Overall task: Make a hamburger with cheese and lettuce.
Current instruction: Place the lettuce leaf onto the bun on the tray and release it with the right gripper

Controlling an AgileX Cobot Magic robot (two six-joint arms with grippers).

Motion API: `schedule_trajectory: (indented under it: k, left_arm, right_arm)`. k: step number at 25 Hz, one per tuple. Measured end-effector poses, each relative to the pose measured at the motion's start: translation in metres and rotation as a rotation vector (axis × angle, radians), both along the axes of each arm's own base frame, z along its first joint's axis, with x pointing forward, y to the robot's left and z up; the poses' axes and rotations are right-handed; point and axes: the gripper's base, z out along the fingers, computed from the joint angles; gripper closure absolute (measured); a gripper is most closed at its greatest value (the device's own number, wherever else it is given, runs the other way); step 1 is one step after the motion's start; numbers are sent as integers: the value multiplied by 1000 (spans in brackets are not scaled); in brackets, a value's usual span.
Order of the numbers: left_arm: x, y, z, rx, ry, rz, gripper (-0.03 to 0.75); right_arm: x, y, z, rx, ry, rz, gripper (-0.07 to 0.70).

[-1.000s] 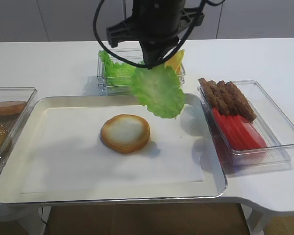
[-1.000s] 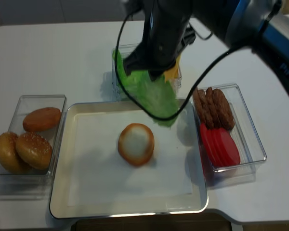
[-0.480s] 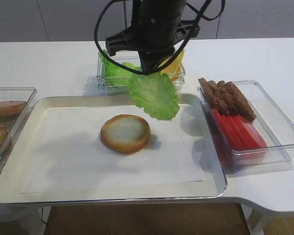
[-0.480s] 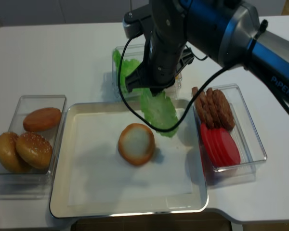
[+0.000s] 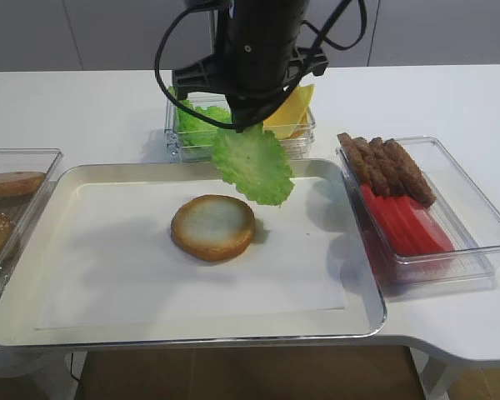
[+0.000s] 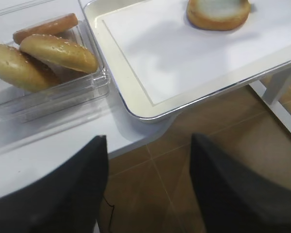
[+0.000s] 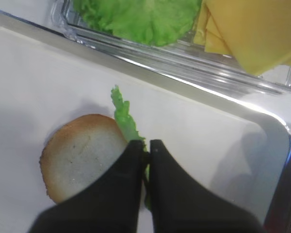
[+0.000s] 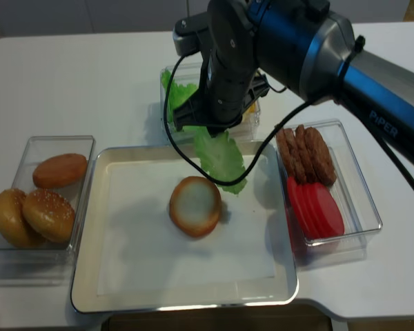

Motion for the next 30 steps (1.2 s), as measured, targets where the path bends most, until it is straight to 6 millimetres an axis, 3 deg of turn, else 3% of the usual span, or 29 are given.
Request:
schedule_trajectory:
  k: [30]
  left_arm:
    - [0,0,0,0,0,0,312]
  right_arm:
    - [-3,9,-5,89,80,-36,581]
